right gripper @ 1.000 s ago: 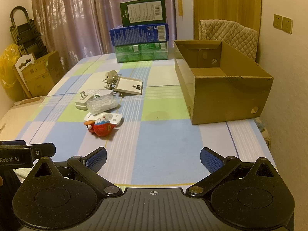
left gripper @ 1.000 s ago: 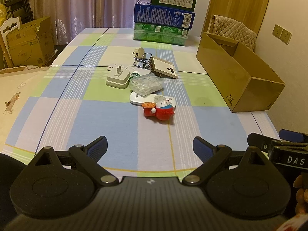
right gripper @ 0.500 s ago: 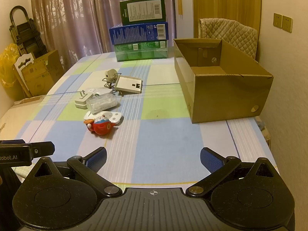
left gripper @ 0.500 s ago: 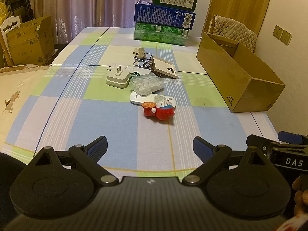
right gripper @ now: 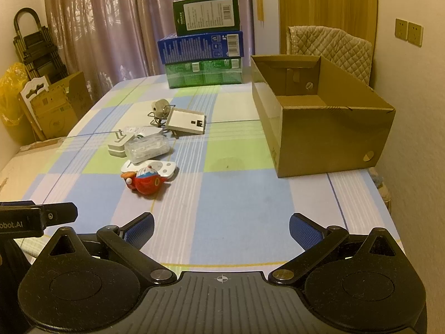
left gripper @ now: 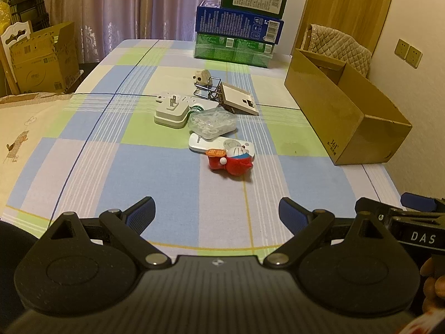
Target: Organize rigid objects
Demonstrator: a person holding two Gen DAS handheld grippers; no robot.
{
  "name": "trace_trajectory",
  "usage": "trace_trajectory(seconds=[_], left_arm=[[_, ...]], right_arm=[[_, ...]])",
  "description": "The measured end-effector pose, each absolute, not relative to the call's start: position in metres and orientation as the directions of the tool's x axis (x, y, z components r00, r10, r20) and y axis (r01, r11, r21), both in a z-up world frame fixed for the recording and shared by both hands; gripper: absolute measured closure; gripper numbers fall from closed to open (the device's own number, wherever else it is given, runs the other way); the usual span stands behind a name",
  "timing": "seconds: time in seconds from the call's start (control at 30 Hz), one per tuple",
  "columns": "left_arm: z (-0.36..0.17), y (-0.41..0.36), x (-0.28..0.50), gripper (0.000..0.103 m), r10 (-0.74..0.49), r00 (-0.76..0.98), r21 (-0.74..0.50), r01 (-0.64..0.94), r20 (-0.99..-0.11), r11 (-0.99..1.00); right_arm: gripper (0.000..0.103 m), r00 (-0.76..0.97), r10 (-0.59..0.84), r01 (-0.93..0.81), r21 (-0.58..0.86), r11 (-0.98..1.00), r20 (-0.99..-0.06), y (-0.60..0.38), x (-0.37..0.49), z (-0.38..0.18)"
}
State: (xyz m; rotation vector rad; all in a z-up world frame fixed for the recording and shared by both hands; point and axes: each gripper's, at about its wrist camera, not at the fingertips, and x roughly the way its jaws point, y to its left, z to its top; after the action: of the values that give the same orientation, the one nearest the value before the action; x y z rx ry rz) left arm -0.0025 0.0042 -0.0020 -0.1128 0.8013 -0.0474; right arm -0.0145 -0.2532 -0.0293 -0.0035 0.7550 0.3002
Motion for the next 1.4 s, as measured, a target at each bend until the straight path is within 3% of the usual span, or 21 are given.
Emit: trace_trajectory(seconds=[0.5,0.9,0.97,1.03,1.4], left_arm=[[0.007,0.04,0.024,0.01,-0.063,0.725,-0.107,-0.016,-0.686,0.994],[-0.003,0.07,0.074,0.01,-0.088,0.719,-0.082,0.043,-0.689,0.996],[-0.008,0.074,0.082,0.01,-0.091,0.719,-0.079,0.051,-0.688,0.996],[-0.015,0.077,0.088,0.01,-0.099,0.716,-0.08,0.061,-0.691,0.995],[-0.051,0.096,0.118,0.01,-0.14,0.697,-0.14,0.057,-0.703,0.988]], right_arm=[[0.002,0.688,0.312,-0.32,0.111,0.941,-0.655,-0.232,0.006,-0.036],[0.003,0.643,0.432,-0.471,0.119,0.874,-0.632,-0.18,0.045,-0.065],[0.007,0.622,0.45,-0.497,0.121,0.859,-0.64,-0.172,0.055,-0.075],[0.019,0.588,0.472,-0.532,0.126,0.838,-0.656,-0.163,0.066,-0.085],[0.034,0.509,0.512,-0.683,0.038,0.73,-0.692,-0.112,0.106,-0.128]])
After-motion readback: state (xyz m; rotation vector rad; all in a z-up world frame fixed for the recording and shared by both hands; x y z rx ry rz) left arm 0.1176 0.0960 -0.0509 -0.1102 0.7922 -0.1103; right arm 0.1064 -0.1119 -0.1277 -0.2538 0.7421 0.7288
